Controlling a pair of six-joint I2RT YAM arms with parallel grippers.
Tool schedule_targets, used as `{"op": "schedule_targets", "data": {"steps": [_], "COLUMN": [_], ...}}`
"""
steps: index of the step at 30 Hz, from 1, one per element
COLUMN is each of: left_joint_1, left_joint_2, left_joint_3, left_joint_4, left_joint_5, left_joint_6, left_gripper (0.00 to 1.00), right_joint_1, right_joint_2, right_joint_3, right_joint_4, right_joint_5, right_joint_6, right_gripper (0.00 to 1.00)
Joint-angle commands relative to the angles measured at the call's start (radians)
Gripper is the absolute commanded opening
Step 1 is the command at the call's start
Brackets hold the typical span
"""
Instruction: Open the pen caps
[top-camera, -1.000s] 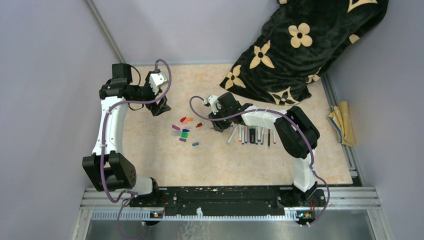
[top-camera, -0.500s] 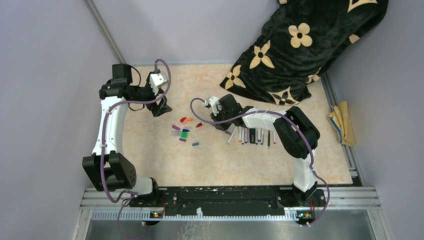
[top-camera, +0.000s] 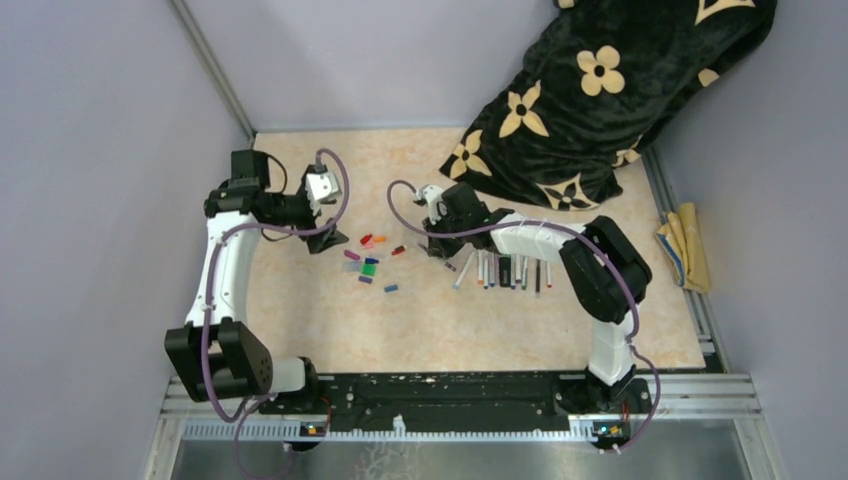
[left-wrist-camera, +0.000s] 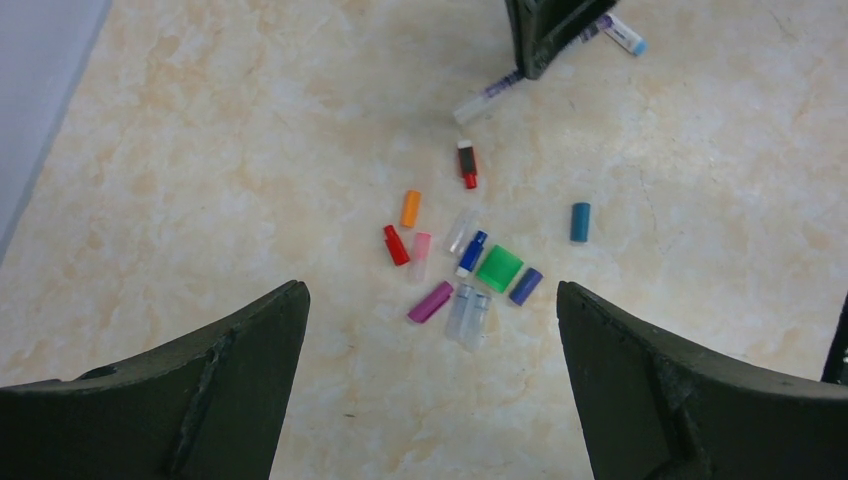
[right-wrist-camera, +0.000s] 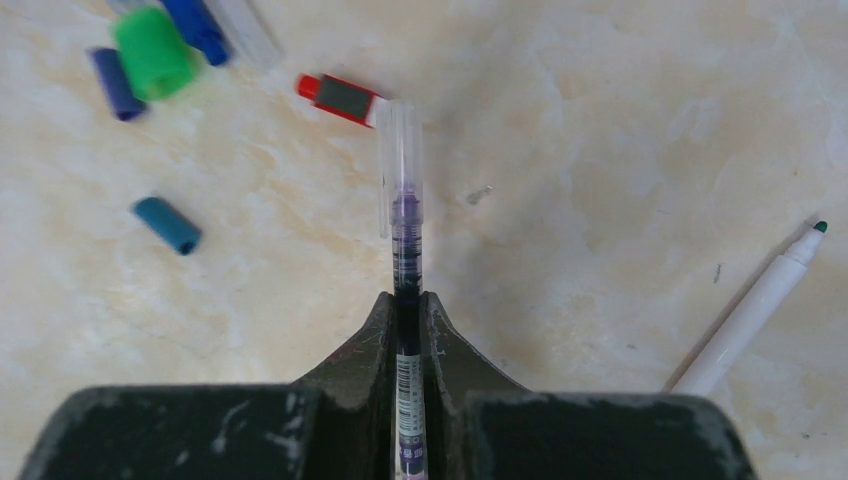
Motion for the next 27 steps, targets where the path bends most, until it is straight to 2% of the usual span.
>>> {"op": "schedule_targets", "data": {"steps": [1,4,11,17,21,25,27], "left_joint_1": [-0.018,-0.081,-0.320,-0.430,-0.505,-0.551,-0.566], "left_joint_2": [-0.079,-0.121,-0.188,-0.151,-0.129,-0.094,-0.079], "left_joint_3": [-0.151,-0.244,-0.368,-0.348,-0.348,-0.349,-0.346], "left_joint_4": [0.027,0.110,0.290,0.248,0.207,0.196,0.196], "left_joint_5": [0.088,0.040,-0.179,-0.279,-0.372,-0.460,-0.483], "left_joint_6": [0.202,0.251,0.329,0.412,0.446,0.451,0.441], "left_gripper": [0.99,0.99,0.99,0.97,0.78,0.48,0.37], "right_joint_1": [-0.021,-0.023,-0.023,-0.022,-0.019,-0.016,-0.014], "right_joint_2": [-0.150,-0.161,-0.150,-0.146,-0.129,-0.113,-0.106], "right_joint_3": [0.010,0.018,0.023,0.029,0.048,0.051,0.056], "right_joint_4": [0.041,0.014,-0.002,0.062,0.074,0.097,0.094], "right_joint_5": [-0.177,-0.314,-0.579,-0.683,-0.717,-0.746,-0.752], "right_joint_6": [0.145,0.208,0.341,0.424,0.447,0.471,0.472], "right_gripper": [0.00,0.00,0.00,0.00,0.00,0.00,0.00]}}
